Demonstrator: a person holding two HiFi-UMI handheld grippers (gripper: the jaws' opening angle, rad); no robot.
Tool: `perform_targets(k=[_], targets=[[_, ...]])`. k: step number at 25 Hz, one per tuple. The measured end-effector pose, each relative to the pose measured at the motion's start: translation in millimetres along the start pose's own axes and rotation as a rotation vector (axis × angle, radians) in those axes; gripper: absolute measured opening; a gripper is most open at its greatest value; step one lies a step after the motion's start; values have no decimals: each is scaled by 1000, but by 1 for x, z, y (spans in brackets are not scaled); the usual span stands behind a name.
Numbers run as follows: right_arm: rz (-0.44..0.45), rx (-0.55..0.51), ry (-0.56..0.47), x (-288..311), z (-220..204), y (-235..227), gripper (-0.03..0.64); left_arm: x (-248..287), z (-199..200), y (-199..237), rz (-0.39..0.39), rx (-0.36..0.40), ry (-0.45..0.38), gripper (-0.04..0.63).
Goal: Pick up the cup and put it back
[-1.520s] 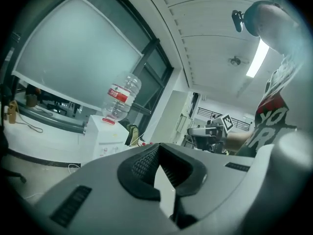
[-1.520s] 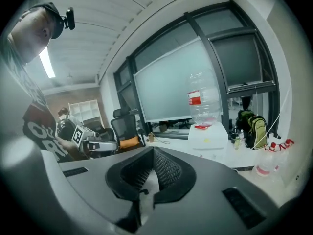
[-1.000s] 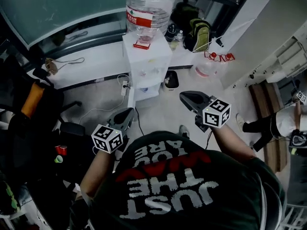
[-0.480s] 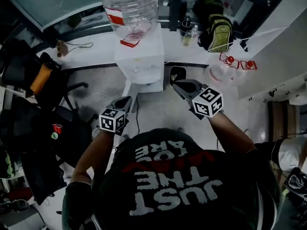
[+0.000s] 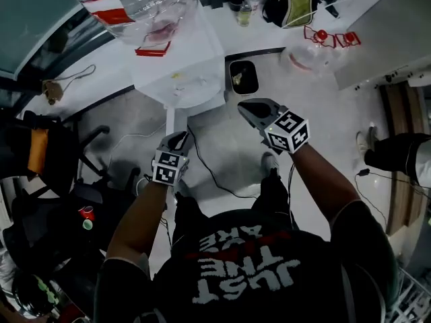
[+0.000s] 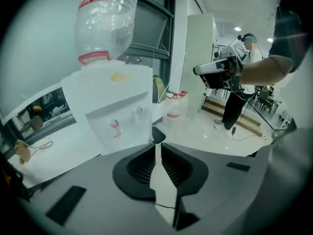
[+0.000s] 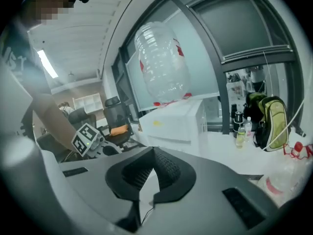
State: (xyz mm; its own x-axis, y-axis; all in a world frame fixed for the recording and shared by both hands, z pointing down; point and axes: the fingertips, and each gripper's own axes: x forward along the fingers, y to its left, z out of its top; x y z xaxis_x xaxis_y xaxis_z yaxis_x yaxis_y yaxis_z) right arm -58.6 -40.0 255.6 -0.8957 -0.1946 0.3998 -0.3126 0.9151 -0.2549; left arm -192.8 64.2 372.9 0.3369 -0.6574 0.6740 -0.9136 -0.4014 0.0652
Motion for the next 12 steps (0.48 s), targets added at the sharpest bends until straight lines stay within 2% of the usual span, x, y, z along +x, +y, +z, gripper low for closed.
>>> perform_targets(k=[4, 7, 10, 12], targets=[[-11, 10, 41, 32, -58, -25, 34, 68, -46, 13, 2, 2, 37, 88], [10, 26, 56, 55, -96, -42, 34, 111, -77, 19, 32, -6, 79, 100], [32, 41, 59, 74, -136, -62, 34, 153, -133, 31, 89, -52, 157, 104], [43, 51, 61, 83, -166, -76, 34, 178, -167, 38, 115, -50, 202, 106]])
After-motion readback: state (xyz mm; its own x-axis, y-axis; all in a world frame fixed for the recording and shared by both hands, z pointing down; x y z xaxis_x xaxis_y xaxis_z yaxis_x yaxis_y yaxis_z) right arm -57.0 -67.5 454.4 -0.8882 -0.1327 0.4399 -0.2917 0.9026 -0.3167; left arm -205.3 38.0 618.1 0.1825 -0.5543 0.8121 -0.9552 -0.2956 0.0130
